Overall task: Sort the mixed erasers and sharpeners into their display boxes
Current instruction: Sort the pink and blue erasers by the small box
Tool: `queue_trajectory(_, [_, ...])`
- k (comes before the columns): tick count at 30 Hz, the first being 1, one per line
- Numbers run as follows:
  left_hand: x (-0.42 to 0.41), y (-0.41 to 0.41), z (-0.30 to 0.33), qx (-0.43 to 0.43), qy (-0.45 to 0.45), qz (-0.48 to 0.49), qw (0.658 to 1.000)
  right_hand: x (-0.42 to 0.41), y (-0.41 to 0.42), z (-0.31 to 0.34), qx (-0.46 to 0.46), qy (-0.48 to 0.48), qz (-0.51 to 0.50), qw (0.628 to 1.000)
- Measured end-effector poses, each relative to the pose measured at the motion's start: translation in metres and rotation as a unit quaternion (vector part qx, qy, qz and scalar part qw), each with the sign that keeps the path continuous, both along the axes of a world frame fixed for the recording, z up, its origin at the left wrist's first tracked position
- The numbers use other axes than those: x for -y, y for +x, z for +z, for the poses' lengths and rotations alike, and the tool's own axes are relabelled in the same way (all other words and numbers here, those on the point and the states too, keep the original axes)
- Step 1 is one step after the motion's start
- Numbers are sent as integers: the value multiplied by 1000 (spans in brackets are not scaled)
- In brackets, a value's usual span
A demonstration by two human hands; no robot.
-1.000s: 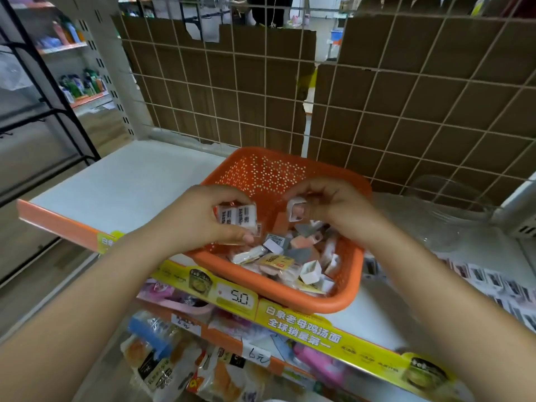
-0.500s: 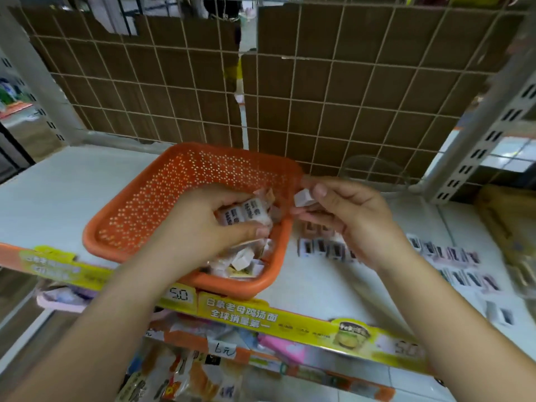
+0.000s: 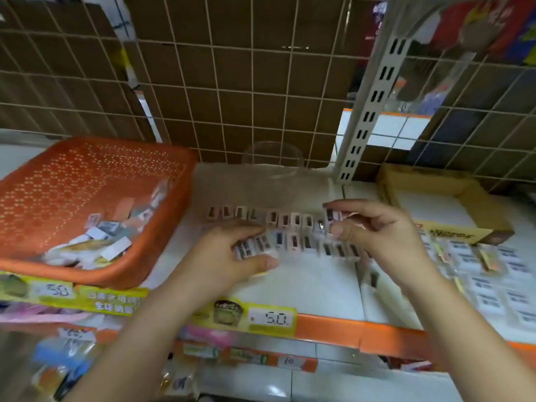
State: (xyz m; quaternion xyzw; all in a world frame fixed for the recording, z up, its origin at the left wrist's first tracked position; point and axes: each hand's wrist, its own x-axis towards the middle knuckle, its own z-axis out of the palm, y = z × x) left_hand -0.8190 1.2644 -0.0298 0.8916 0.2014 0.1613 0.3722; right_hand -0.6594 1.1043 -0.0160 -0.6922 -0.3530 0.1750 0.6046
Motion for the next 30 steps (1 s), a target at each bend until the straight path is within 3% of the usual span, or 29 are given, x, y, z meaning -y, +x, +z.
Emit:
queue_trajectory(8, [47, 22, -31, -42, -49, 35, 997, 49, 30, -44, 199, -103, 47, 973])
queue_trajectory(16, [55, 25, -35, -31, -12, 31, 999, 47, 20, -59, 458, -183, 27, 870])
queue_trajectory(25, [49, 26, -38, -21, 3, 5, 1000, 48, 13, -62, 454, -262, 12, 852])
queue_trajectory(30, [51, 24, -41, -10, -47, 8, 999, 50, 11, -62, 468, -251, 4, 847])
